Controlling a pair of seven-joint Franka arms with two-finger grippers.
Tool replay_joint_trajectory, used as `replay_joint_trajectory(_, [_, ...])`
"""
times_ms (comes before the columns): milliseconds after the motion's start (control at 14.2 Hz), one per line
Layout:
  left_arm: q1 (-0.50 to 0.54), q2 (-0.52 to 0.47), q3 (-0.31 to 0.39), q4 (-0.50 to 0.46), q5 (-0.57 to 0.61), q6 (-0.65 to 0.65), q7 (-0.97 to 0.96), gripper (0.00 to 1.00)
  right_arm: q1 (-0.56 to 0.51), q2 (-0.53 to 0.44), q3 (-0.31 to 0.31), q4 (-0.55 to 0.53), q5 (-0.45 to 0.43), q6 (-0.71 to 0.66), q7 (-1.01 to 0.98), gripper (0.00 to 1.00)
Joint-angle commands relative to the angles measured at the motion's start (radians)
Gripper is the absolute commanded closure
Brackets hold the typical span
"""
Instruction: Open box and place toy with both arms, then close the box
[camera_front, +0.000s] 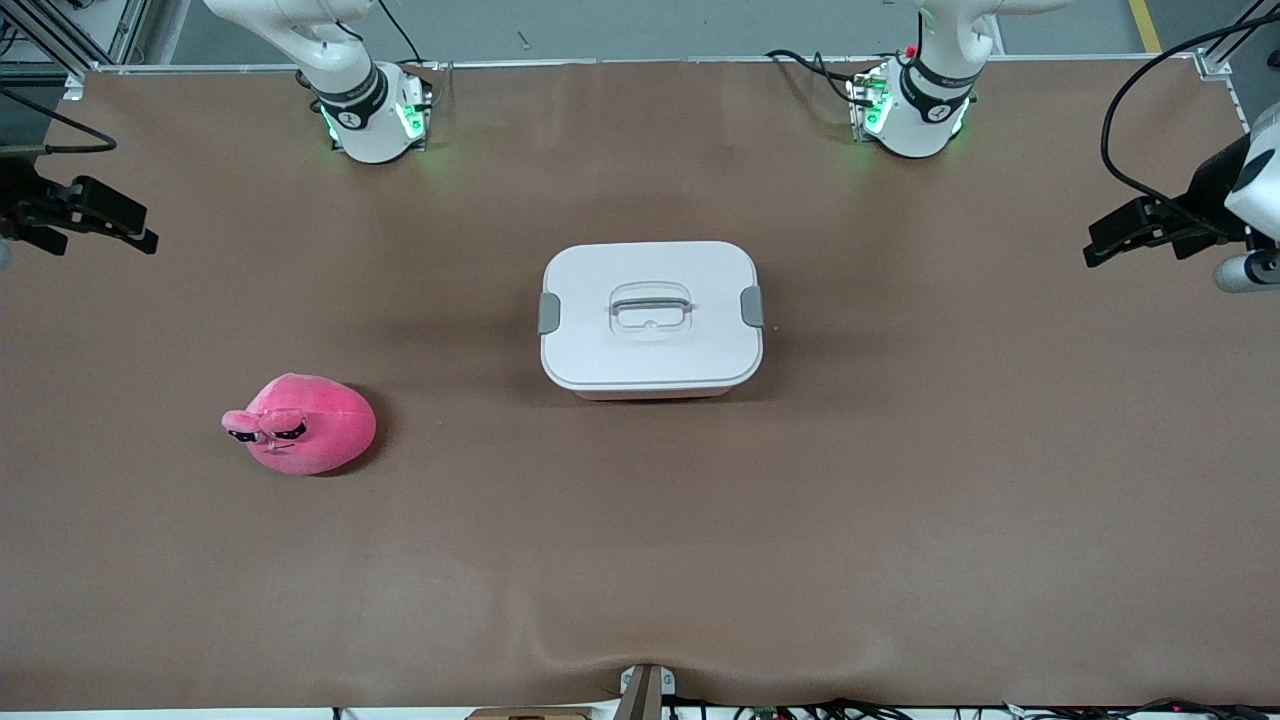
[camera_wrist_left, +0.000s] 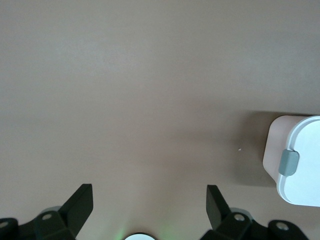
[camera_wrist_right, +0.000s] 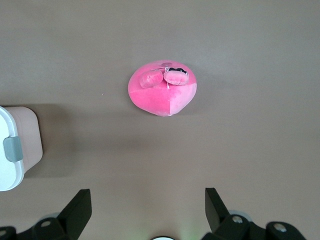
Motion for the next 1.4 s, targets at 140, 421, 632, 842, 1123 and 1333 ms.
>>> replay_joint_trajectory(140, [0.005, 0.055, -0.002, 0.037, -0.004, 0.010, -0.014, 0.00, 0.007, -0.019, -0.009, -0.024, 0.012, 0.013, -0.007, 0.00])
replay_joint_trajectory(421, [-0.005, 0.094, -0.004, 0.047, -0.012, 0.045, -0.046, 0.00, 0.010, 0.005, -0.011, -0.027, 0.012, 0.059, -0.007, 0.00])
replay_joint_trajectory(632, [-0.017, 0.126, -0.013, 0.047, -0.016, 0.073, -0.117, 0.00, 0.022, 0.060, -0.009, -0.027, 0.012, 0.122, -0.007, 0.00])
replay_joint_trajectory(842, [-0.050, 0.135, -0.019, 0.047, -0.021, 0.108, -0.216, 0.00, 0.038, 0.113, -0.009, -0.038, 0.012, 0.191, -0.007, 0.00])
replay_joint_trajectory(1123, [-0.092, 0.149, -0.022, 0.047, -0.021, 0.110, -0.345, 0.00, 0.036, 0.120, -0.009, -0.130, 0.011, 0.326, -0.007, 0.00])
replay_joint_trajectory(1333, [-0.123, 0.154, -0.022, 0.047, -0.021, 0.120, -0.420, 0.00, 0.033, 0.130, -0.009, -0.179, 0.011, 0.406, -0.009, 0.00])
